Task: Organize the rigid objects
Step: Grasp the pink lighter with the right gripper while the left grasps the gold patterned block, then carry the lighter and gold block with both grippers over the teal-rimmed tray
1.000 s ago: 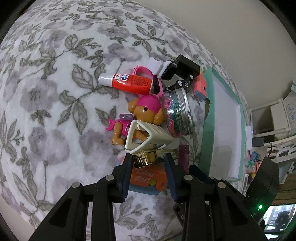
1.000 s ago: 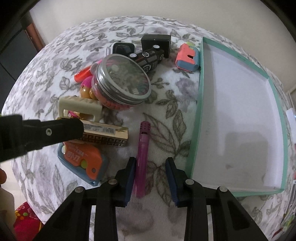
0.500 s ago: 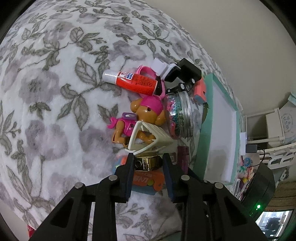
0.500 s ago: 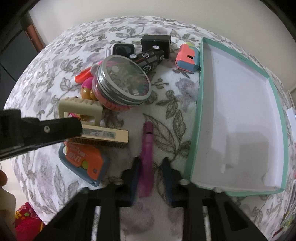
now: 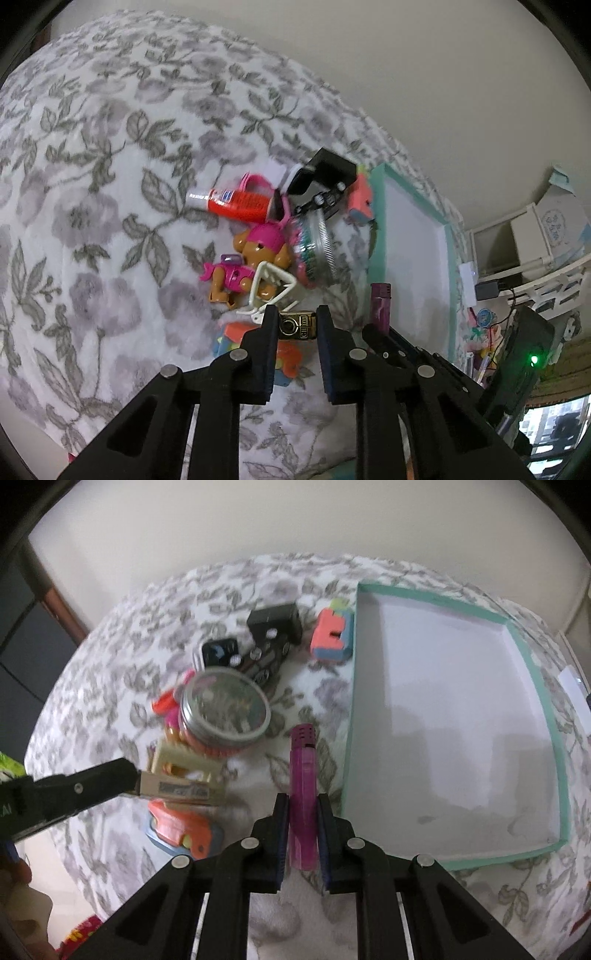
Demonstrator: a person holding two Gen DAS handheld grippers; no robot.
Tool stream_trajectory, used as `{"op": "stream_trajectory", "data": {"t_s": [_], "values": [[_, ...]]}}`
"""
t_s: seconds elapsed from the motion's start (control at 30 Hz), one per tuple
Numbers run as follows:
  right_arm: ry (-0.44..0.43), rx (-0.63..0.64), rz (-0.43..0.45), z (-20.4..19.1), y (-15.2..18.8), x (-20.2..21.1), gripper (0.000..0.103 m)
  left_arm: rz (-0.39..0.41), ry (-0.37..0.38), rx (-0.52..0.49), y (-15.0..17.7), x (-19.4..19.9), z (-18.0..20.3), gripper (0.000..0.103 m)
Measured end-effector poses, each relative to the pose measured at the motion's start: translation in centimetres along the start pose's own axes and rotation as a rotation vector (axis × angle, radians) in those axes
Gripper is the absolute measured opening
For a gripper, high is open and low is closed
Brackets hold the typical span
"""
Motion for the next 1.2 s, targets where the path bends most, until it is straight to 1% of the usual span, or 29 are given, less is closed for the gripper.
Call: {"op": "stream_trajectory", "data": {"t_s": [0.1, 0.23, 0.37, 0.47, 0.57, 0.67, 0.83, 1.0, 1.13, 1.2], "values": [[-0.003, -0.016, 0.019, 0.2, -0.2, 0.3, 0.015, 0.029, 0.017, -0.011, -0.3, 0.9, 0.6, 0.021], [-0.008, -0.046, 0.069, 0.6, -1.1, 1.3, 0.015, 0.115, 0.065, -0.037, -1.4, 3.0, 1.7, 0.021], [0.004, -0.060, 0.148, 1.3, -2.5, 3.1, 0.015, 0.199, 0.111, -0.086, -2.3, 4.3, 3.8, 0.021], [0.016, -0.077, 0.171, 2.4, -3.2, 3.7, 0.015, 0.233, 0.145, -0.123, -2.6, 4.7, 5.6, 0.021], [0.047, -0.100, 0.172, 3.9, -3.3, 3.7, 0.015, 0.233, 0.174, -0.155, -2.4, 4.5, 7.3, 0.021], [0.077, -0.140, 0.162, 6.0, -3.0, 3.4, 0.015, 0.205, 0.182, -0.189, -1.9, 3.4, 9.0, 0.021], [0.134, -0.208, 0.148, 10.0, -2.1, 3.2, 0.015, 0.137, 0.169, -0.224, -1.6, 0.4, 11.5, 0.021], [0.180, -0.290, 0.150, 13.9, -1.5, 2.9, 0.015, 0.095, 0.146, -0.250, -1.3, -2.5, 13.4, 0.021], [0.219, -0.321, 0.139, 16.3, -1.0, 2.3, 0.015, 0.091, 0.133, -0.268, -1.4, -4.4, 14.8, 0.021], [0.228, -0.323, 0.126, 16.8, -0.8, 1.7, 0.015, 0.097, 0.128, -0.281, -1.5, -5.3, 15.6, 0.021]]}}
Point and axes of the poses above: each gripper's, at about its wrist camera, not at the fingertips, and x roughly against the way its jaws point, z to its right, y to its underside, the point moved 6 cm from there along -x, roughly the way its jaws point, and after that the axes turned 10 degrees about z, right-handed, at the moved point
